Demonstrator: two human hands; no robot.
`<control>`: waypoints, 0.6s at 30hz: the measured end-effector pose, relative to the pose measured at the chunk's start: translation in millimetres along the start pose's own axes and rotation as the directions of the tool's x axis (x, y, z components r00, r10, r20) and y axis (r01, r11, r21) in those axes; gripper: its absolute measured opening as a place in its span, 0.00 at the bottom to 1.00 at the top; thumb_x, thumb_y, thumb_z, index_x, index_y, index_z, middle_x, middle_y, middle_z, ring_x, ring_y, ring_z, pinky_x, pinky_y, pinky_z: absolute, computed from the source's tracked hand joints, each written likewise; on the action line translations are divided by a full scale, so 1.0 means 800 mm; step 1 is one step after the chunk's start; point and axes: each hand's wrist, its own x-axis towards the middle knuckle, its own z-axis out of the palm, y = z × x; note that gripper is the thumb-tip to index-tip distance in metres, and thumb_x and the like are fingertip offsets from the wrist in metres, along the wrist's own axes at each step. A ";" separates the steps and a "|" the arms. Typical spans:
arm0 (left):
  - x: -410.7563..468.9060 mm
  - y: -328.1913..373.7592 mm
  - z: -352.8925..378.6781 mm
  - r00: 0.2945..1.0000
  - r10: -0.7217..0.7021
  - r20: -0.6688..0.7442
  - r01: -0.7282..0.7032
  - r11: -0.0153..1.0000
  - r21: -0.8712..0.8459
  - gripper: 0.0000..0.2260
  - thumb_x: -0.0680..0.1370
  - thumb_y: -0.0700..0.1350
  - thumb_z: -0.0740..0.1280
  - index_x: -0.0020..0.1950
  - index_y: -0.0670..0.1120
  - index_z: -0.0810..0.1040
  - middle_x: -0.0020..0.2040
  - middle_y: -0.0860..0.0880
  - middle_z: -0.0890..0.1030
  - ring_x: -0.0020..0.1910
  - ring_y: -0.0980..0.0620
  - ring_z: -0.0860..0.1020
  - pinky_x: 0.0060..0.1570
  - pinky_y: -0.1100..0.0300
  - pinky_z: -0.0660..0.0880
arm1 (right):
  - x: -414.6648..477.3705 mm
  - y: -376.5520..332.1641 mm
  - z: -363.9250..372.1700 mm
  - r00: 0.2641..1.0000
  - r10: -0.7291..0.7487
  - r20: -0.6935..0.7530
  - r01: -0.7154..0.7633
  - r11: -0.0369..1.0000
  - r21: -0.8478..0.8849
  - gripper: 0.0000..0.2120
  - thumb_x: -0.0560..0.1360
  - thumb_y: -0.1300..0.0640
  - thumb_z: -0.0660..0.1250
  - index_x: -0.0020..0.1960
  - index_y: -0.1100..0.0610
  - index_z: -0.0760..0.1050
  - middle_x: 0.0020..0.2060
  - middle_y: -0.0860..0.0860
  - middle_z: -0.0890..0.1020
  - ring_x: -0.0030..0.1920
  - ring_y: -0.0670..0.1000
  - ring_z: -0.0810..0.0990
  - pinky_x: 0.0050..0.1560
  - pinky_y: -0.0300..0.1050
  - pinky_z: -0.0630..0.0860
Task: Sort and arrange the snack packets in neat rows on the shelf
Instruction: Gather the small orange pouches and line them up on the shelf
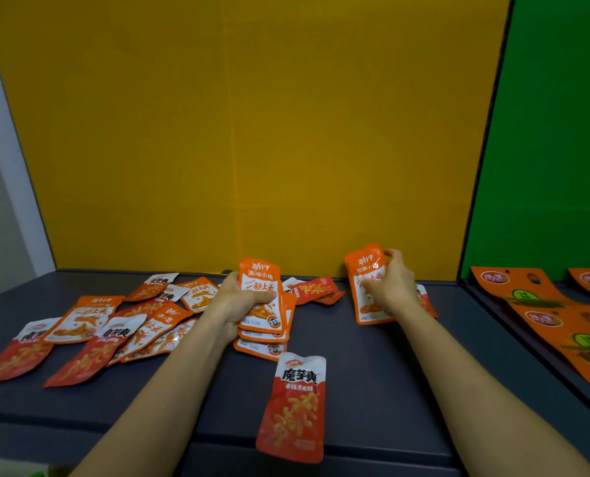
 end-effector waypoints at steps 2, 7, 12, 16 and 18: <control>0.002 -0.001 -0.001 0.999 0.027 -0.020 -0.027 1.000 -0.012 0.21 0.70 0.33 0.71 0.60 0.41 0.68 0.51 0.40 0.80 0.38 0.46 0.80 0.34 0.54 0.76 | -0.003 -0.004 -0.004 0.999 0.040 -0.026 -0.039 0.997 0.061 0.33 0.71 0.62 0.71 0.71 0.58 0.59 0.65 0.59 0.73 0.64 0.59 0.74 0.59 0.52 0.73; 0.009 0.005 -0.007 0.995 0.020 -0.095 -0.031 0.992 -0.124 0.11 0.71 0.33 0.70 0.50 0.38 0.74 0.56 0.35 0.79 0.30 0.47 0.81 0.25 0.58 0.78 | -0.010 -0.011 -0.020 0.995 0.085 -0.044 -0.067 0.945 0.319 0.13 0.72 0.62 0.70 0.55 0.59 0.74 0.57 0.59 0.80 0.56 0.58 0.80 0.56 0.54 0.75; -0.013 0.028 -0.001 0.999 -0.037 0.027 0.045 0.903 -0.428 0.05 0.76 0.35 0.65 0.40 0.43 0.74 0.45 0.42 0.83 0.28 0.51 0.82 0.46 0.48 0.75 | -0.046 -0.013 -0.052 0.994 0.092 0.061 -0.110 0.801 0.588 0.07 0.74 0.64 0.67 0.43 0.54 0.72 0.48 0.55 0.82 0.47 0.55 0.81 0.50 0.54 0.78; -0.042 0.061 0.019 0.995 0.013 0.097 0.035 0.876 -0.482 0.01 0.75 0.39 0.66 0.45 0.44 0.76 0.27 0.45 0.83 0.26 0.50 0.82 0.44 0.45 0.79 | -0.079 0.001 -0.111 0.990 0.059 0.125 -0.132 0.673 0.728 0.06 0.75 0.66 0.65 0.51 0.59 0.74 0.44 0.54 0.82 0.38 0.51 0.83 0.37 0.46 0.81; -0.062 0.075 0.043 0.985 0.068 0.156 0.010 0.894 -0.449 0.05 0.74 0.40 0.67 0.49 0.44 0.77 0.31 0.45 0.84 0.30 0.49 0.83 0.30 0.48 0.81 | -0.094 0.012 -0.148 0.990 0.054 0.128 -0.133 0.634 0.762 0.07 0.75 0.66 0.64 0.53 0.60 0.75 0.44 0.54 0.83 0.33 0.49 0.84 0.36 0.45 0.82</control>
